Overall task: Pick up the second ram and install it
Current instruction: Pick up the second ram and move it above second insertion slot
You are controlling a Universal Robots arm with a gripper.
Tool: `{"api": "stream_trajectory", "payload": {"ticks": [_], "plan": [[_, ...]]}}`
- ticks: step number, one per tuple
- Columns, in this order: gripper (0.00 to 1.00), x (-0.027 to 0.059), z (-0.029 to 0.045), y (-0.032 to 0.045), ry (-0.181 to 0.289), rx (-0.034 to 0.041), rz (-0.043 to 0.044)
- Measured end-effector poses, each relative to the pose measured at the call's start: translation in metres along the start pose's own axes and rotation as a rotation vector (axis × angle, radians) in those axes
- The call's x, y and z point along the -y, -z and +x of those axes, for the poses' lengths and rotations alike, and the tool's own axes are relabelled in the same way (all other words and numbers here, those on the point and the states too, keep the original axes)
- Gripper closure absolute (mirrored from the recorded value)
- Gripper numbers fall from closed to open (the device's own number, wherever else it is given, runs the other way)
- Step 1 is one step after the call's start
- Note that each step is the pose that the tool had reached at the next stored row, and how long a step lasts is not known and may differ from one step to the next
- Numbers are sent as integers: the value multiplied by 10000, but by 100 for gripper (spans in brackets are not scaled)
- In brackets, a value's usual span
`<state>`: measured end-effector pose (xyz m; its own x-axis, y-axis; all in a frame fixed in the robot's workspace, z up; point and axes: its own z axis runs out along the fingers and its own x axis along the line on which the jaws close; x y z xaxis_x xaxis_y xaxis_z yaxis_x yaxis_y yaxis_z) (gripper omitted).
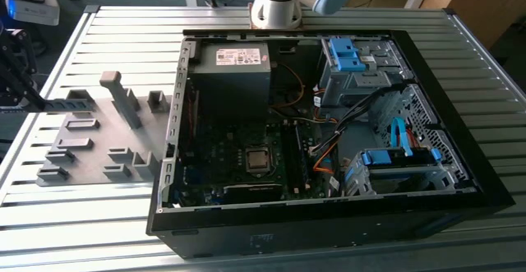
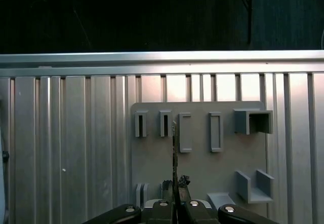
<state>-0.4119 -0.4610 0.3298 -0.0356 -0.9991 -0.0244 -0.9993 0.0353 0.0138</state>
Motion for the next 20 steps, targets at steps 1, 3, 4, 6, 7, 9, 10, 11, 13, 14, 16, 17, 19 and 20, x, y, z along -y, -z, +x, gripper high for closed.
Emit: {"api": "stream_trajectory", "payload": {"ticks": [1, 3, 4, 6, 7, 9, 10, 11, 13, 14, 16, 17, 19, 20], "plan": [[86, 0, 0, 7, 0, 1, 1], [86, 0, 0, 22, 0, 1, 1], [86, -1, -1, 29, 0, 1, 1], [86, -1, -1, 44, 0, 1, 0], [86, -1, -1, 52, 0, 1, 0], [86, -1, -1, 66, 0, 1, 1], [86, -1, -2, 73, 0, 1, 0], [86, -1, -2, 80, 0, 0, 0], [86, -2, -2, 91, 0, 2, 2], [86, -2, -2, 97, 0, 1, 1], [86, -2, -3, 108, 0, 1, 0], [86, -2, -3, 112, 0, 2, 1], [86, -2, -3, 115, 0, 3, 3], [86, -2, -3, 119, 0, 1, 1]]}}
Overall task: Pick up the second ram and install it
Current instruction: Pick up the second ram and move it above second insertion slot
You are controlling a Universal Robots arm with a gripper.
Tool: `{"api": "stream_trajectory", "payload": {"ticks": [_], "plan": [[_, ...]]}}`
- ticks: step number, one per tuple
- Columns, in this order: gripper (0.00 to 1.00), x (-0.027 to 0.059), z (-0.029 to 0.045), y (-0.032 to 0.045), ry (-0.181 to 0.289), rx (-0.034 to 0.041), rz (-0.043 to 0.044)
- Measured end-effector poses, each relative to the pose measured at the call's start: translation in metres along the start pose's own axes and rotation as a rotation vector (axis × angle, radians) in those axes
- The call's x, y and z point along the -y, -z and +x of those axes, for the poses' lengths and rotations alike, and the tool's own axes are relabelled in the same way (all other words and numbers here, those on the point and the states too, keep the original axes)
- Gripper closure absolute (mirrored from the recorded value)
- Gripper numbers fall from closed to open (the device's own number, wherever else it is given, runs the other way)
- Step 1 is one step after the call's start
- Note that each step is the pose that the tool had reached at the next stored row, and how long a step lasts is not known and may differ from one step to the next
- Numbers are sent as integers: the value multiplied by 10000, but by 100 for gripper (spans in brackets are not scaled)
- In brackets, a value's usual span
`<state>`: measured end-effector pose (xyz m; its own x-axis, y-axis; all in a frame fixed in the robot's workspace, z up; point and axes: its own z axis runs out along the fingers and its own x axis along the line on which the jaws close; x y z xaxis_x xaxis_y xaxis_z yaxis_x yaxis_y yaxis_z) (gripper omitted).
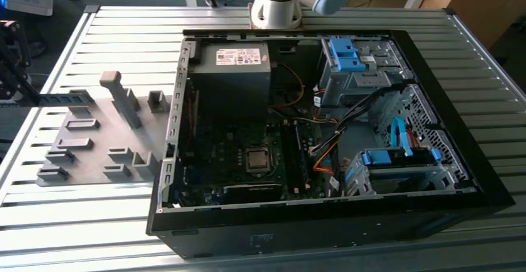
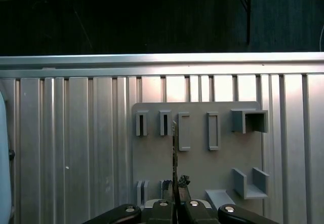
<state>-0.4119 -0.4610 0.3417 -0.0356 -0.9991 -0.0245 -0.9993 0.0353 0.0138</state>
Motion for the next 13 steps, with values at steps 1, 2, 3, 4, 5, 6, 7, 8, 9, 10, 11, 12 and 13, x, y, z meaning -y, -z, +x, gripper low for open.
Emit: {"api": "stream_trajectory", "payload": {"ticks": [1, 2, 3, 4, 5, 6, 7, 8, 9, 10, 11, 12, 13], "plan": [[86, 0, 0, 3, 0, -1, 0], [86, 0, 0, 3, 0, 0, 0], [86, 0, 0, 3, 0, 0, 0], [86, 0, 0, 4, 0, 0, 0], [86, 0, 0, 4, 0, 0, 0], [86, 0, 0, 7, 0, 0, 0], [86, 0, 0, 10, 0, 0, 0], [86, 0, 0, 11, 0, 0, 0], [86, 0, 0, 11, 0, 0, 0], [86, 2, 0, 12, 0, -1, -1], [86, 6, -1, 13, 1, -1, -2], [86, 13, 0, 13, 1, -2, -3], [86, 17, -1, 12, 1, 0, -1]]}}
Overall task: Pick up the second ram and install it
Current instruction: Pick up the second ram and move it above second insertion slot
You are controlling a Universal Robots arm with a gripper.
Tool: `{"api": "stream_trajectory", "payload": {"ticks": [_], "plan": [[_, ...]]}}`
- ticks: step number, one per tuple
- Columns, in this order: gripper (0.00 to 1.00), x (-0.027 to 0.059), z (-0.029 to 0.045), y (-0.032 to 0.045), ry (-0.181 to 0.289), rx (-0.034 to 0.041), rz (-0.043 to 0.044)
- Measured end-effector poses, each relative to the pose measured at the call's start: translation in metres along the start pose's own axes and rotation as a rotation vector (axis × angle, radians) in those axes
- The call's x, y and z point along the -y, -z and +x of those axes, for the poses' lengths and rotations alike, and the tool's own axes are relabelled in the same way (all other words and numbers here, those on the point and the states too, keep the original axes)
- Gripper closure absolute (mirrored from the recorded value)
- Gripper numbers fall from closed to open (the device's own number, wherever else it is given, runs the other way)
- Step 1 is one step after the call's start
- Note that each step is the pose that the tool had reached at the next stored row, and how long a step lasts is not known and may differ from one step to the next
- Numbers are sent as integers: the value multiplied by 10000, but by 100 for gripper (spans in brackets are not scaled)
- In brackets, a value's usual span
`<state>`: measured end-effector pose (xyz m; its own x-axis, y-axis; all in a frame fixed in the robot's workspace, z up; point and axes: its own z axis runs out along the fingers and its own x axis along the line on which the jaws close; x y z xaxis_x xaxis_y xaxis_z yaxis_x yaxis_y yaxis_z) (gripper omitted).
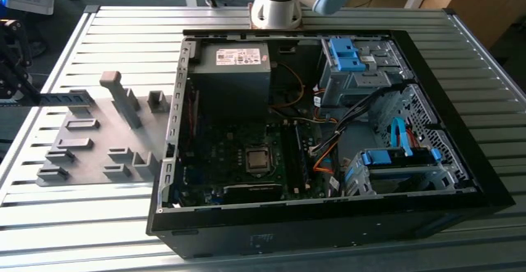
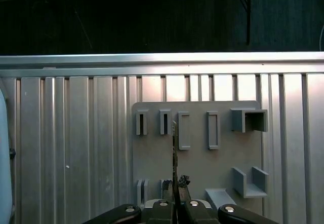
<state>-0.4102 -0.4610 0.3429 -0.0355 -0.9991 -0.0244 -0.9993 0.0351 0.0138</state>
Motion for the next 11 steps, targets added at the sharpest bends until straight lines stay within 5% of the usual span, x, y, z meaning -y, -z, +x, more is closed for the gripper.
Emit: {"api": "stream_trajectory", "payload": {"ticks": [11], "plan": [[86, 2, -1, 28, -1, 0, 0]]}}
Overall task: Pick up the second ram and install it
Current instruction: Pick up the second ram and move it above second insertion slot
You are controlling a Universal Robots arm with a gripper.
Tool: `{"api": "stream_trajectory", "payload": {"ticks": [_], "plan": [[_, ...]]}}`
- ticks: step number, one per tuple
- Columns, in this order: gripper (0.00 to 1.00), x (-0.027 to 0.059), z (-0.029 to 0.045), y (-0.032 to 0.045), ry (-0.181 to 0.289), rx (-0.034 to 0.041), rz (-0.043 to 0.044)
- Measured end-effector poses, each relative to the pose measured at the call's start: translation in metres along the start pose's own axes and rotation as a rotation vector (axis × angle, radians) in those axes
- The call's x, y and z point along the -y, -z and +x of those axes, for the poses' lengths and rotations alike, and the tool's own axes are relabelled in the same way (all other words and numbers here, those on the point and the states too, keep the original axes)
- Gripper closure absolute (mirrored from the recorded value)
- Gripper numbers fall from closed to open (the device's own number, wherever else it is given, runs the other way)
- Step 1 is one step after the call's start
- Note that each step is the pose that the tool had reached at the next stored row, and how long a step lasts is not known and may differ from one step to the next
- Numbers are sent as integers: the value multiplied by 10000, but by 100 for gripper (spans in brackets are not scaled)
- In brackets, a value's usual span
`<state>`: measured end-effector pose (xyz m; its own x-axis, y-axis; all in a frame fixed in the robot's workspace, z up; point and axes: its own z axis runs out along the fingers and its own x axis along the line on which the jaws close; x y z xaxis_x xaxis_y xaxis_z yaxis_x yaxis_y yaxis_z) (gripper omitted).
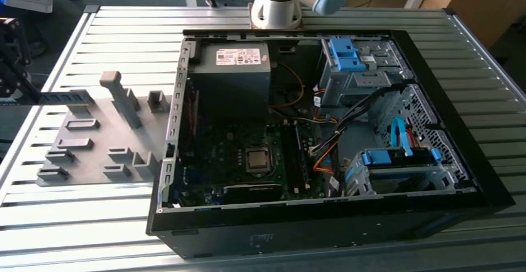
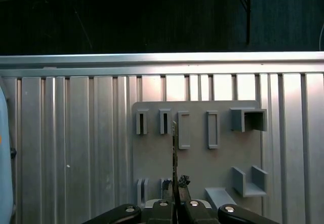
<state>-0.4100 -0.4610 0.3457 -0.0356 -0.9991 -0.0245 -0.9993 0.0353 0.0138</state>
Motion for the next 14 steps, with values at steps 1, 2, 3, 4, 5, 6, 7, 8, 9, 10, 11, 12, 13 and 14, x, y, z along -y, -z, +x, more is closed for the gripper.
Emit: {"api": "stream_trajectory", "payload": {"ticks": [1, 2, 3, 4, 5, 6, 7, 8, 9, 10, 11, 12, 13, 14], "plan": [[86, 0, 0, 10, 0, 0, 0], [86, 0, 0, 21, 0, 0, 0], [86, 0, -1, 31, 1, -1, 0], [86, 0, -1, 43, 0, -1, 0], [86, 0, -1, 57, 0, 0, 0], [86, -1, -2, 72, 0, 0, 0], [86, -1, -2, 89, 0, 0, 0], [86, -1, -2, 108, 0, -1, 0], [86, -2, -3, 125, 0, 0, 0], [86, -2, -3, 141, 0, 0, 0], [86, -2, -4, 158, 0, 0, 0], [86, -2, -4, 173, 0, 0, 0], [86, -2, -4, 187, 0, 0, 0], [86, -3, -5, 201, 0, 0, 0]]}}
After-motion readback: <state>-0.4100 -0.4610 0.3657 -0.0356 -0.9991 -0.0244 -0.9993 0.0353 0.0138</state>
